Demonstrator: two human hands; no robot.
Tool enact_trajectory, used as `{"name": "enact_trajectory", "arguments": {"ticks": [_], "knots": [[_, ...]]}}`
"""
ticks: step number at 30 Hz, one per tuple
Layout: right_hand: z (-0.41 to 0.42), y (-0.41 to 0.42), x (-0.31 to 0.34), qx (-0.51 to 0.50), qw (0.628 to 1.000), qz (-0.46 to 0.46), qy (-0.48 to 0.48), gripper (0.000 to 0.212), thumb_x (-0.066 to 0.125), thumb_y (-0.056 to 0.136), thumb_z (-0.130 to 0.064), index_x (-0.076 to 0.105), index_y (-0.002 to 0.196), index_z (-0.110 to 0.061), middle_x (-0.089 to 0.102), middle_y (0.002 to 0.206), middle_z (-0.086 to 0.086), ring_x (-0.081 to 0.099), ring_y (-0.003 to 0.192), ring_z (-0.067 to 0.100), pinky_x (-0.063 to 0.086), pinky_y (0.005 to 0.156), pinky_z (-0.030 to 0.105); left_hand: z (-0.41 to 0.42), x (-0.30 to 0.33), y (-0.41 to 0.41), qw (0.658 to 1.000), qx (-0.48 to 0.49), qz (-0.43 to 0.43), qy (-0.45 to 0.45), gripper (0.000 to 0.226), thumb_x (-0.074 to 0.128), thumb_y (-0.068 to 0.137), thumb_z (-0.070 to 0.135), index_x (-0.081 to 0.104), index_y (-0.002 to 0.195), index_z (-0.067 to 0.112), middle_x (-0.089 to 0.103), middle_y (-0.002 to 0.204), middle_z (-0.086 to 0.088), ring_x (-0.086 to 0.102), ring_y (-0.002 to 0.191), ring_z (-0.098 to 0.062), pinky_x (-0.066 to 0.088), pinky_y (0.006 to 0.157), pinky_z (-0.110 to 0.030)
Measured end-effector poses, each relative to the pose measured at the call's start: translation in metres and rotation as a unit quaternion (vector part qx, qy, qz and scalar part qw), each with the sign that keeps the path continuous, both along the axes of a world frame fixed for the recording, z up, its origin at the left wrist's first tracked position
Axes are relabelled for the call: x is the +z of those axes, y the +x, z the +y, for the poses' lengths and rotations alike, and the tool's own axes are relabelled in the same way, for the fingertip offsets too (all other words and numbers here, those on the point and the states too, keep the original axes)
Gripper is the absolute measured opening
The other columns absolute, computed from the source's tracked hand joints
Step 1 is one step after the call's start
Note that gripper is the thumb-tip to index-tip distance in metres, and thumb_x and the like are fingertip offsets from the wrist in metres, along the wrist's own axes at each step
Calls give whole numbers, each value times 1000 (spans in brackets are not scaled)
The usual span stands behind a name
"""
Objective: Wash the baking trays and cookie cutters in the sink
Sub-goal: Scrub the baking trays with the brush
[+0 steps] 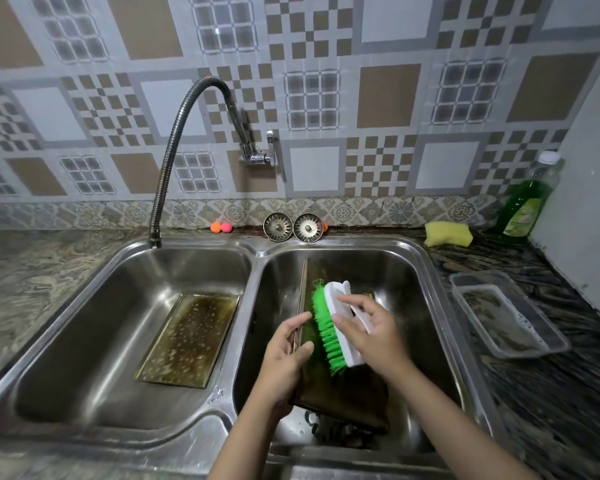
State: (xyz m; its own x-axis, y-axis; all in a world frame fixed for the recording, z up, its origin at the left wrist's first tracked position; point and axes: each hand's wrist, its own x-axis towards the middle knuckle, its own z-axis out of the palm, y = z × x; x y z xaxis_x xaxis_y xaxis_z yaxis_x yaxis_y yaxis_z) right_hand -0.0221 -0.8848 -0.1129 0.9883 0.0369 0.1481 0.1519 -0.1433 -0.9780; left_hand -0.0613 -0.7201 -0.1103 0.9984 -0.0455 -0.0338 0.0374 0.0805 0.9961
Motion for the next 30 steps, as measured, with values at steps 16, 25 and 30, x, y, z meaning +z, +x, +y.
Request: {"name": "enact_trajectory", "arguments": {"ticks": [16, 25, 30], "knots": [[-7, 69, 44, -83, 977, -10, -194, 75, 71, 80, -36, 37, 145, -24, 50, 141, 6, 52, 123, 26, 48, 99, 44, 24, -6, -3, 984, -45, 14, -173, 63, 73, 65, 14, 52, 125, 10, 67, 107, -14, 64, 86, -23, 56, 75, -36], [29, -38, -3, 25, 987, -82, -139, 73, 74, 80, -29, 37, 141, -38, 40, 116, -55, 49, 115, -13, 47, 88, 10, 45, 14, 39, 968, 47, 12, -244, 85, 92, 42, 22, 58, 120, 16, 71, 104, -12, 70, 81, -19, 59, 74, -33], [-8, 0, -23, -125, 987, -5, -104, 73, 74, 81, -22, 37, 144, -19, 43, 144, -12, 40, 134, 6, 33, 105, 12, 48, 19, 44, 962, 33, 10, -270, 68, 83, 55, 11, 60, 118, 21, 69, 107, -14, 70, 80, -20, 57, 76, -38]]}}
